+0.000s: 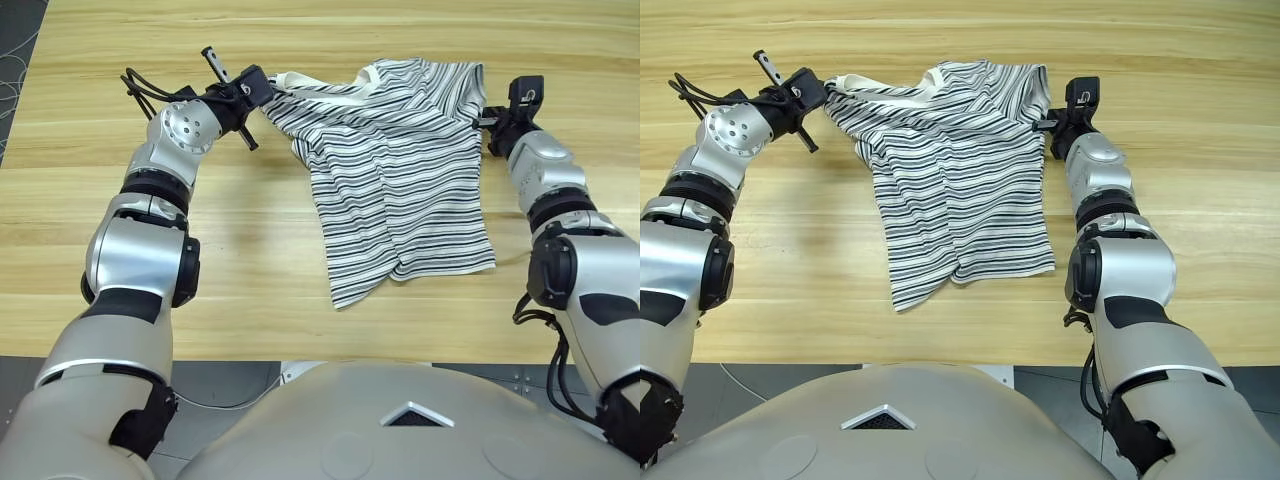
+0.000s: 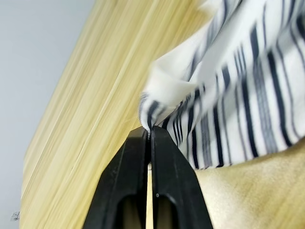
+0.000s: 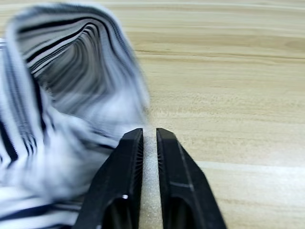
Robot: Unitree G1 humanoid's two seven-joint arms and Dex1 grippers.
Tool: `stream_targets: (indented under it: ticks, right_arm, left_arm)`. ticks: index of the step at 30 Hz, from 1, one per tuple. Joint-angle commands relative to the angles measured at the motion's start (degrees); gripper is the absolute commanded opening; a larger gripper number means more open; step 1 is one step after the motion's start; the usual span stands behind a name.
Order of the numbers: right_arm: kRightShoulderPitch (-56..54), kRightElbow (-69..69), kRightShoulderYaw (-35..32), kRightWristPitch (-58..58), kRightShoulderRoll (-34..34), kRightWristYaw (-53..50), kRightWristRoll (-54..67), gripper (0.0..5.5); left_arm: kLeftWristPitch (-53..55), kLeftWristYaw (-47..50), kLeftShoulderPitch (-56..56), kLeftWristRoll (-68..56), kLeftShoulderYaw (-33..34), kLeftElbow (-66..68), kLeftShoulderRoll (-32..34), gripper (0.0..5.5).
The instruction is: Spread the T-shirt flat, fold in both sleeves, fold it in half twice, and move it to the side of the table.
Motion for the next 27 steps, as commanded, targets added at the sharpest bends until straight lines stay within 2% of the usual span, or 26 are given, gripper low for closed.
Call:
stream_targets:
  ticks: [1,4,8,11,13,15,21,27]
  right_arm:
    - [-1.5,0.2,-0.9,-1.2,0.4,-1.4,-0.4,1.33]
    - [-2.0,-0.2,-1.6,-3.1,0.3,-3.9,-0.4,1.81]
    - [-3.1,-1.6,-2.9,-9.8,1.3,-7.0,0.0,1.81]
    - [-3.0,-5.9,-1.3,-17.3,5.0,3.8,0.9,1.81]
    - [-1.3,-8.8,2.2,-16.5,7.7,15.5,0.7,1.81]
    - [-0.5,-9.5,5.0,-13.9,9.1,20.8,-0.6,1.81]
    - [-6.4,-3.0,7.5,-5.3,12.5,10.5,-5.3,1.81]
    - [-8.8,-2.3,7.2,-5.3,15.6,8.7,-5.7,1.84]
  left_arm:
    - [0.5,-0.1,0.4,-0.7,0.6,0.0,0.1,0.1]
    - [0.8,0.3,0.4,-0.9,0.9,0.1,0.0,0.1]
    - [3.7,5.0,-0.3,-2.2,2.8,0.5,-0.9,0.1]
    - [7.8,11.6,-1.7,-5.5,7.1,1.1,-1.5,0.1]
    - [9.8,12.3,-2.5,-9.2,10.8,1.1,-2.0,0.1]
    - [11.2,10.7,-3.1,-12.9,14.2,0.9,-2.5,0.1]
    - [13.5,5.4,-2.4,-14.8,15.3,0.7,-3.0,0.1]
    - [14.9,3.2,-1.4,-13.7,13.6,0.4,-2.9,1.04]
